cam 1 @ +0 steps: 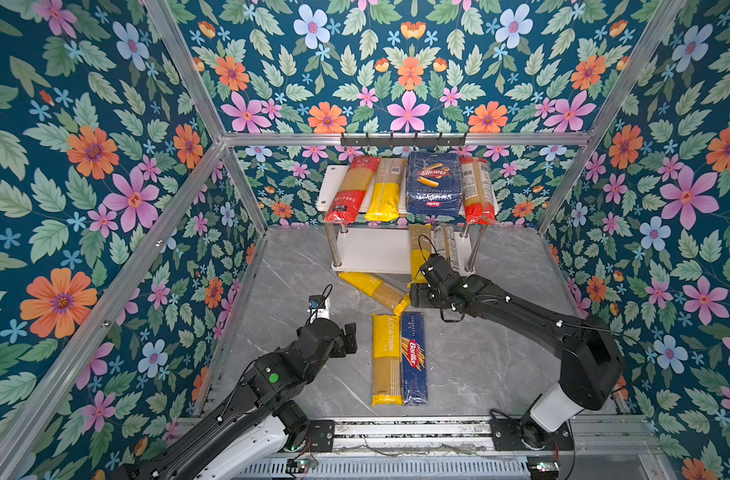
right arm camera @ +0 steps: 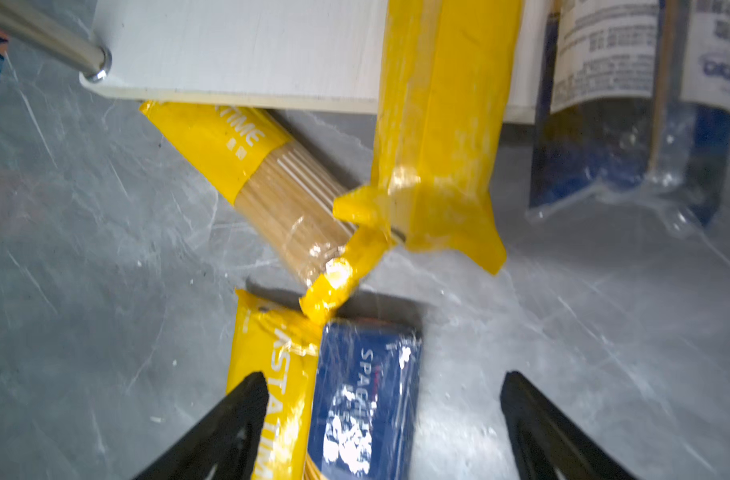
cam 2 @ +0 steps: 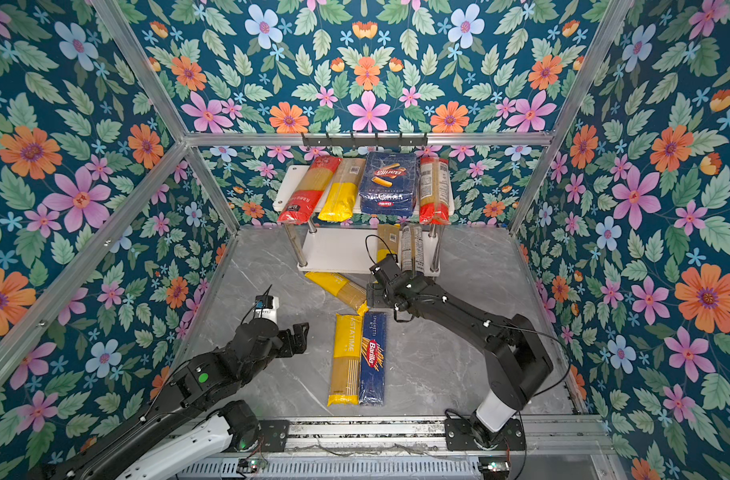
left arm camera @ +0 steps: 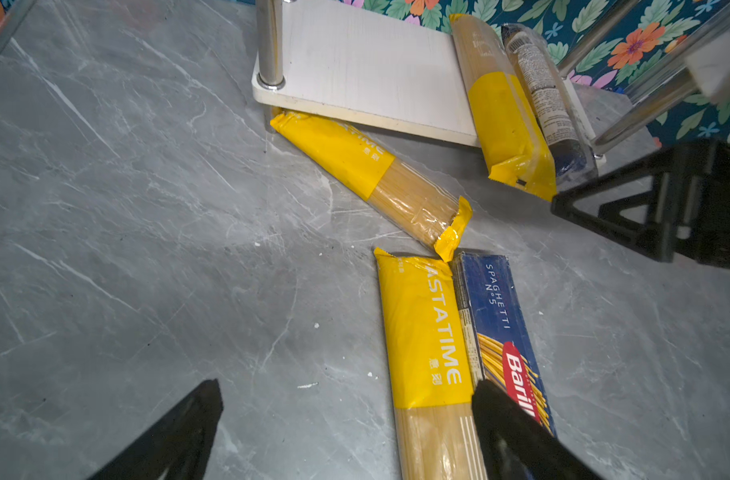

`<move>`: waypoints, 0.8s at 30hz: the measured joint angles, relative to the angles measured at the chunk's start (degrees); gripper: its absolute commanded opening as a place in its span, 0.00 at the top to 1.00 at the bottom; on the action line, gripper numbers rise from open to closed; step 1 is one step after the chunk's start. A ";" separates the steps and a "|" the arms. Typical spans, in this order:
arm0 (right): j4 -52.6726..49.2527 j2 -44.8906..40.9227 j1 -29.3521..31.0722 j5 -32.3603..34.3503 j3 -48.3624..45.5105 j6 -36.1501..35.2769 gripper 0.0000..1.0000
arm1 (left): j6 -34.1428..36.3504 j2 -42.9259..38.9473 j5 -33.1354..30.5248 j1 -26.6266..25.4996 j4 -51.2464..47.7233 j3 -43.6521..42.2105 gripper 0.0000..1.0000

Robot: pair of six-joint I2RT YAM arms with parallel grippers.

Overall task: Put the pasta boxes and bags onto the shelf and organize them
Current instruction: 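Stand the yellow-ended bag on the lower shelf, open the right gripper, withdraw, then lower the right gripper onto the blue Barilla box and grasp it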

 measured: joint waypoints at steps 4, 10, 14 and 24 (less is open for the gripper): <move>-1.73 -5.97 4.76 1.86 -4.63 2.14 0.11 | -2.34 -1.36 1.90 0.00 0.28 -2.05 0.05; -5.90 -12.59 11.65 4.68 -9.44 6.21 0.11 | -6.14 -3.43 4.81 -0.02 1.40 -5.77 0.06; -8.50 -15.19 16.76 6.82 -11.96 9.57 0.11 | -8.04 -4.85 6.34 -0.02 2.60 -8.09 0.08; -11.58 -14.53 27.63 9.14 -17.05 19.98 0.11 | -11.43 -3.91 10.51 -1.18 7.74 -12.52 0.10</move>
